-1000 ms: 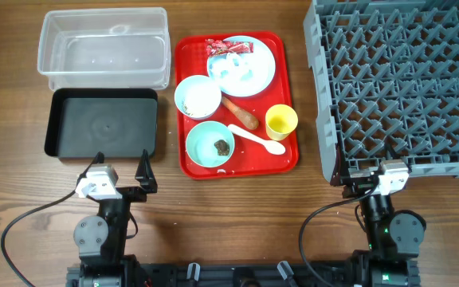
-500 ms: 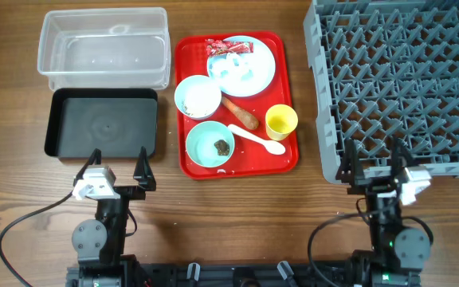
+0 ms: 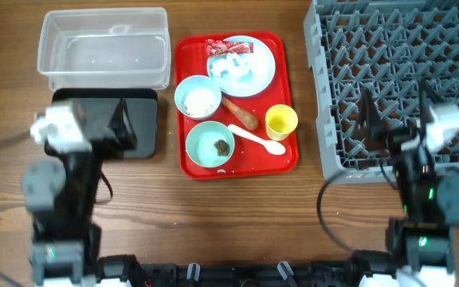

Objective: Sort waste into correct bins and load items into the dishwasher rack
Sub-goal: 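Reach the left gripper to the tissue on the light-blue plate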

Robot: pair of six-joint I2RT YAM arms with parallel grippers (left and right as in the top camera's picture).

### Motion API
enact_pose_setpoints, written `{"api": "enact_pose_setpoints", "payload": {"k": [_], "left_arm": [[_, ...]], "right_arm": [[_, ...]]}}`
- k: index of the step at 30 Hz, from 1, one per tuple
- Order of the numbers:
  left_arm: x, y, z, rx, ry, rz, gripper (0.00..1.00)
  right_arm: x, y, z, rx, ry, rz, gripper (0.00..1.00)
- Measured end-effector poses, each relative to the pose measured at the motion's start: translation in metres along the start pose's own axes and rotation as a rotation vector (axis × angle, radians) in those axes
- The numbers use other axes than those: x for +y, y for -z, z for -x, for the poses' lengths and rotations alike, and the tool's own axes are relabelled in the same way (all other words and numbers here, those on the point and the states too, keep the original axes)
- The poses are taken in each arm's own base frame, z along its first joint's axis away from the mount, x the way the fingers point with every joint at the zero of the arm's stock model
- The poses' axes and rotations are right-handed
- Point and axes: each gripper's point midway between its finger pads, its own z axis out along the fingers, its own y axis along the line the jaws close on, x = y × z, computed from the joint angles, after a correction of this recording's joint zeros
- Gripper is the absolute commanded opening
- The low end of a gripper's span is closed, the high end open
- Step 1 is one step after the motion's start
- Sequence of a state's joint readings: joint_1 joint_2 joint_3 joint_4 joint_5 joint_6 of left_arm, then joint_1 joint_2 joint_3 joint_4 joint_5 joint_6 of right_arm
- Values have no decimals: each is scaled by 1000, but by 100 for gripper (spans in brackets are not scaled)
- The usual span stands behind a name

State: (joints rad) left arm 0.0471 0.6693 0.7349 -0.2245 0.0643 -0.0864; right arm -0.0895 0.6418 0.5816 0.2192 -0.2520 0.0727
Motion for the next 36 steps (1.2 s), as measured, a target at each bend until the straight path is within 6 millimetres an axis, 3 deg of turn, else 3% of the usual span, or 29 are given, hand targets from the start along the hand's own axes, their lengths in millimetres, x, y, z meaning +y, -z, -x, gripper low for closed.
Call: {"api": "enact_pose_setpoints", "payload": {"k": [3, 5, 7, 9, 11, 13, 15, 17, 19, 21, 25, 30, 32, 36], "left_arm": [[-2, -30, 16, 130, -15, 11, 100], [-4, -55, 16, 320, -5, 14, 100], [-13, -75, 33, 389, 3, -17, 100], [-32, -108, 59, 424, 4, -83, 100], [-59, -140, 64, 485, -32, -154, 100], [-86, -171, 55, 521, -69, -208, 100], [-126, -214, 23, 585, -110, -275, 100], [-149, -236, -18, 653, -133, -311, 100], [-168, -251, -71, 750, -156, -338, 100], [-185, -262, -111, 807, -172, -364, 100], [-217, -280, -161, 827, -207, -418, 100], [-238, -286, -209, 851, -292, -388, 100], [-242, -286, -240, 876, -396, -372, 100], [-232, -291, -271, 909, -505, -377, 100]], "right_arm": [[-3, -35, -12, 157, -39, 25, 100], [-5, -49, -22, 275, -70, 32, 100], [-7, -58, -26, 378, -99, 32, 100], [-8, -71, -25, 460, -122, 36, 100], [-6, -78, -26, 522, -145, 57, 100], [-1, -85, -27, 543, -163, 98, 100], [7, -88, -36, 576, -191, 148, 100], [10, -85, -47, 622, -222, 163, 100], [13, -79, -56, 667, -260, 167, 100], [15, -75, -60, 692, -277, 170, 100], [17, -67, -70, 746, -303, 165, 100], [18, -62, -75, 775, -314, 161, 100], [18, -61, -75, 777, -315, 161, 100], [18, -61, -75, 780, -316, 161, 100]]}}
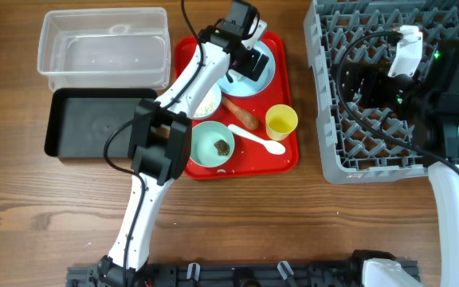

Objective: Sort waste into correct bins and load items into the dishwasher rack
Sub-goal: 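Reach the left gripper to the tissue on the light-blue plate, then carry the tissue with the left gripper into the clear bin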

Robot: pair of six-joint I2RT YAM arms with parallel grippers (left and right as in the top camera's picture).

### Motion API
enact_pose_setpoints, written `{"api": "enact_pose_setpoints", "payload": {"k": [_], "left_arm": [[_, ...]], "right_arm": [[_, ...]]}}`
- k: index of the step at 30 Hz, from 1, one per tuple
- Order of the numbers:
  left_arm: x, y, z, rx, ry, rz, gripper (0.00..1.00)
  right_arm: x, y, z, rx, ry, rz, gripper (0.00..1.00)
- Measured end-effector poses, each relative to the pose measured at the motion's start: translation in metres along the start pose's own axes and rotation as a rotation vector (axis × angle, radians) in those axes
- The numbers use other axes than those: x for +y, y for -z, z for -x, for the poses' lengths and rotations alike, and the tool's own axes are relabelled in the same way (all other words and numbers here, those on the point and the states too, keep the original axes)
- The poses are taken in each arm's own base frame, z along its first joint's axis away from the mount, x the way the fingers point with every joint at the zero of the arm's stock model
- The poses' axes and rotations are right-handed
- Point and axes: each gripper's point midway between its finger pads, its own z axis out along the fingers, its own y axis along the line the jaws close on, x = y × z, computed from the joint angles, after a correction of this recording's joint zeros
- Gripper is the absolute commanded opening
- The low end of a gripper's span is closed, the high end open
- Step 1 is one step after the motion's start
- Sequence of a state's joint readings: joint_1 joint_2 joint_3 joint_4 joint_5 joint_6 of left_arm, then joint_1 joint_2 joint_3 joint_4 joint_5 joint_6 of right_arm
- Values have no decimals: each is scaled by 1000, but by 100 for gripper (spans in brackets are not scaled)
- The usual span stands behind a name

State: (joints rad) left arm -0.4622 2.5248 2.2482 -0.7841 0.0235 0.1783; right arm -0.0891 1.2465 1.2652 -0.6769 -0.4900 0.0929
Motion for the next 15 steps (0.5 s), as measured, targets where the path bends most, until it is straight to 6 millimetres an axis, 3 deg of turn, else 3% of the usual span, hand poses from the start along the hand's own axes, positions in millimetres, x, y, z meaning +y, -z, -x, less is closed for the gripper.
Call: {"api": "enact_pose_setpoints", "payload": {"k": [5, 6, 9, 10, 15], "left_arm": [[24, -7, -8, 15, -17, 29, 99], [31, -7, -8, 13, -12, 37, 94], [42, -7, -10, 17, -1, 45, 70], [42, -8, -11, 18, -4, 42, 56], [26, -13, -17, 43, -29, 2, 5]], "right_arm": [[0, 0, 0, 0, 0, 0, 99], [0, 0, 0, 0, 0, 0, 100], [0, 0, 0, 0, 0, -2, 100], [-1, 0, 0, 0, 0, -3, 100], [-3, 0, -1, 2, -2, -15, 100]]}}
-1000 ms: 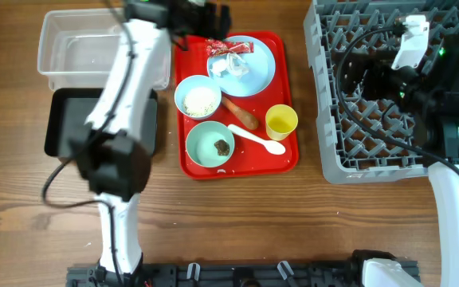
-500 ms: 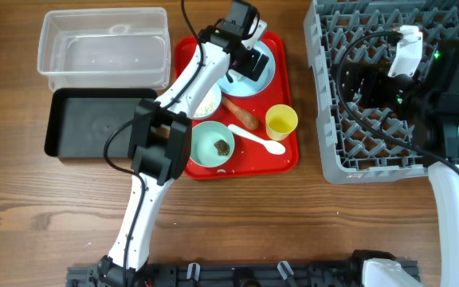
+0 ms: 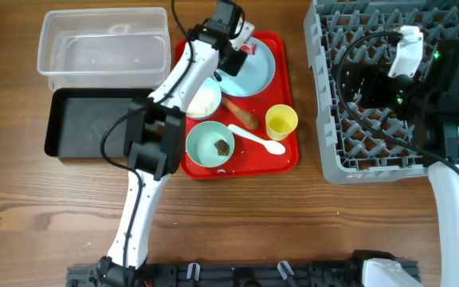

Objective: Sort waste into correct bins and load items into the dishwasher rack
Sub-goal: 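Carry the tissue with the left gripper into the clear bin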

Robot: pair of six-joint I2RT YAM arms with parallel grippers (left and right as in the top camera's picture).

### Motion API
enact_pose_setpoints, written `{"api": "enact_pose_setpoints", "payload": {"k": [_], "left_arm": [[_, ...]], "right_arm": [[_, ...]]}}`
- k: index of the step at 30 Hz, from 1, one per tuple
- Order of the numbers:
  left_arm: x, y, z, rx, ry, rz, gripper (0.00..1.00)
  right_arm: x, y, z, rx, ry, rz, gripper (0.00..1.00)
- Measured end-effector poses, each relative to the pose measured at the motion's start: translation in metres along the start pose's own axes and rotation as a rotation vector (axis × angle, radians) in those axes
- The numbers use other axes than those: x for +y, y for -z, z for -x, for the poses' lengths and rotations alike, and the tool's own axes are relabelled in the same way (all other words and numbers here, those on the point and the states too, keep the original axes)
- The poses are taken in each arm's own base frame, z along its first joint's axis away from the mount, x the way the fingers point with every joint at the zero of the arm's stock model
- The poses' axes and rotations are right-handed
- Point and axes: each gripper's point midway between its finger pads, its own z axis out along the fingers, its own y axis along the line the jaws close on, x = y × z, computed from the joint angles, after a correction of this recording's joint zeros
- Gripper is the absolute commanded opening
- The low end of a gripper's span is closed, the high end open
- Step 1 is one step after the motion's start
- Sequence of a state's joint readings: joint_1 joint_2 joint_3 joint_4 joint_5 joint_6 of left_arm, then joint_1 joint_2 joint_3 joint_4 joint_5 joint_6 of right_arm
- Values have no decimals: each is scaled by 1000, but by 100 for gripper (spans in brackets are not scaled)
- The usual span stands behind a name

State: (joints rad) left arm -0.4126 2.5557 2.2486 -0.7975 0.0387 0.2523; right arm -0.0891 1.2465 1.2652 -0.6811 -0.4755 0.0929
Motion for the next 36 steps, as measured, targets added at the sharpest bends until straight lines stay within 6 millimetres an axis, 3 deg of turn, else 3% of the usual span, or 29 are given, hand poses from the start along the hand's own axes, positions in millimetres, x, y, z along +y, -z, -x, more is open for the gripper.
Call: {"api": "enact_pose_setpoints", "payload": {"k": [5, 9, 12, 15, 17, 19, 20, 21, 23, 24, 25, 27, 31, 36], "left_arm": [[-18, 0, -8, 41, 20, -29, 4], [-18, 2, -10, 52, 144, -27, 4], [-10, 23, -4, 38, 215, -20, 4], [27, 108, 36, -128, 291, 25, 4], [60, 160, 51, -222, 336, 83, 4], [104, 211, 54, -309, 404, 162, 4], [137, 234, 46, -335, 457, 220, 4], [157, 240, 36, -331, 492, 251, 4], [197, 233, 6, -278, 567, 304, 9], [207, 227, -5, -256, 586, 310, 19], [214, 220, -15, -230, 601, 316, 52], [226, 194, -43, -153, 648, 304, 100], [226, 172, -60, -100, 667, 280, 100], [226, 172, -43, -165, 651, 264, 99]], "right_arm": [[-1, 0, 0, 0, 0, -5, 100], [-1, 0, 0, 0, 0, -5, 100], [-1, 0, 0, 0, 0, -5, 100], [-1, 0, 0, 0, 0, -5, 100], [-1, 0, 0, 0, 0, -5, 100], [-1, 0, 0, 0, 0, -5, 100], [-1, 0, 0, 0, 0, -5, 100], [-1, 0, 0, 0, 0, -5, 100], [-1, 0, 0, 0, 0, -5, 100], [-1, 0, 0, 0, 0, -5, 100], [-1, 0, 0, 0, 0, -5, 100], [-1, 0, 0, 0, 0, -5, 100], [-1, 0, 0, 0, 0, -5, 100], [-1, 0, 0, 0, 0, -5, 100]]}}
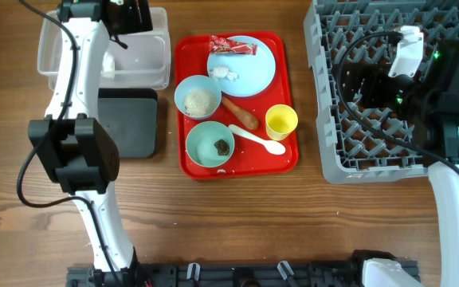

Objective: Sort waste into correct bins and load items into the dishwasher rack
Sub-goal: 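Carry the tissue with the left gripper into the clear bin, then grasp the red strawberry wrapper on the plate with the left gripper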

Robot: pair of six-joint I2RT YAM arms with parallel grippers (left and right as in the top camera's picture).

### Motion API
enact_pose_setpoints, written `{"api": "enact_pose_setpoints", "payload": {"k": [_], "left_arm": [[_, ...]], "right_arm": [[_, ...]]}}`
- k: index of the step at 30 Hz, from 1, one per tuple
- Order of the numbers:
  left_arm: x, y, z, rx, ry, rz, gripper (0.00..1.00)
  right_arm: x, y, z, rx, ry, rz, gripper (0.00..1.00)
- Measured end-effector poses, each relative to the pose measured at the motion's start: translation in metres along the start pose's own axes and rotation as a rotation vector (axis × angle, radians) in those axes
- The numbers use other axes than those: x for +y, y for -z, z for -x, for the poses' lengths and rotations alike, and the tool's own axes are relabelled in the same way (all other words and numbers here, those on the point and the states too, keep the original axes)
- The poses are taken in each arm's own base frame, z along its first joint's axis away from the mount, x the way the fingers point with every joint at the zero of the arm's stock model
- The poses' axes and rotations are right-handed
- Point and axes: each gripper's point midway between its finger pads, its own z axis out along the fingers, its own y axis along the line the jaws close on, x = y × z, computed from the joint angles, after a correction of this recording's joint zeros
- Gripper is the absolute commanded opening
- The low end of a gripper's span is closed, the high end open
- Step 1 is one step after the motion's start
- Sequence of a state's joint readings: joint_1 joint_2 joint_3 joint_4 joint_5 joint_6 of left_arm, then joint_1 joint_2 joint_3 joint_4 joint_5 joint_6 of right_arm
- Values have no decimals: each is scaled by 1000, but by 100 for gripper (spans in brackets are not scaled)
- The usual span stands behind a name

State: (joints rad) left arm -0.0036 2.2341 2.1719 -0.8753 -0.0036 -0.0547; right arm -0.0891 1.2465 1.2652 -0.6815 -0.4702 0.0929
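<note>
On the red tray (287, 159) a light blue plate (249, 68) carries a red wrapper (233, 46) and a small white scrap (225, 73). Below it stand a bowl of rice (198, 97), a bowl with dark leftovers (216, 144), a yellow cup (281, 121), a white spoon (255, 140) and a brown sausage-like piece (241, 113). My left gripper (128, 16) hangs over the clear bin (154, 68), open with nothing seen between its fingers. A white crumpled piece (108, 63) lies in that bin. Over the grey dishwasher rack (337, 151) my right gripper (361, 84) hovers, its jaws too dark to read.
A black bin (130, 127) sits just below the clear one, left of the tray. The left arm's links run down the table's left side across both bins. The rack fills the right side of the table.
My left gripper has moved from the plate's left edge on the tray to above the clear bin. The white paper is off the plate, and a white piece now lies in the bin.
Both arms first rested low at the table's front, with white paper and a red wrapper on the plate. Then the left gripper was over the plate and the right over the rack. The left stayed at the plate's left edge, and now stands over the clear bin.
</note>
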Motion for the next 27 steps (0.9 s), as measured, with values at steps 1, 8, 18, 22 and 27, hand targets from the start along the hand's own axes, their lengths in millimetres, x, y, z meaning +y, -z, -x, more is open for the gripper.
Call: {"api": "enact_pose_setpoints", "payload": {"k": [1, 8, 18, 22, 27], "left_arm": [[-7, 0, 2, -8, -11, -29, 100], [-155, 14, -15, -59, -337, -299, 98], [-232, -60, -117, 151, -428, -301, 82], [-225, -60, -135, 226, -425, -272, 78], [-219, -60, -147, 273, -441, -258, 74]], "right_arm": [[0, 0, 0, 0, 0, 0, 100], [0, 0, 0, 0, 0, 0, 99], [-2, 0, -5, 19, -10, -9, 100], [-2, 0, -5, 18, -10, -13, 100], [-2, 0, -5, 19, -10, -13, 100]]}}
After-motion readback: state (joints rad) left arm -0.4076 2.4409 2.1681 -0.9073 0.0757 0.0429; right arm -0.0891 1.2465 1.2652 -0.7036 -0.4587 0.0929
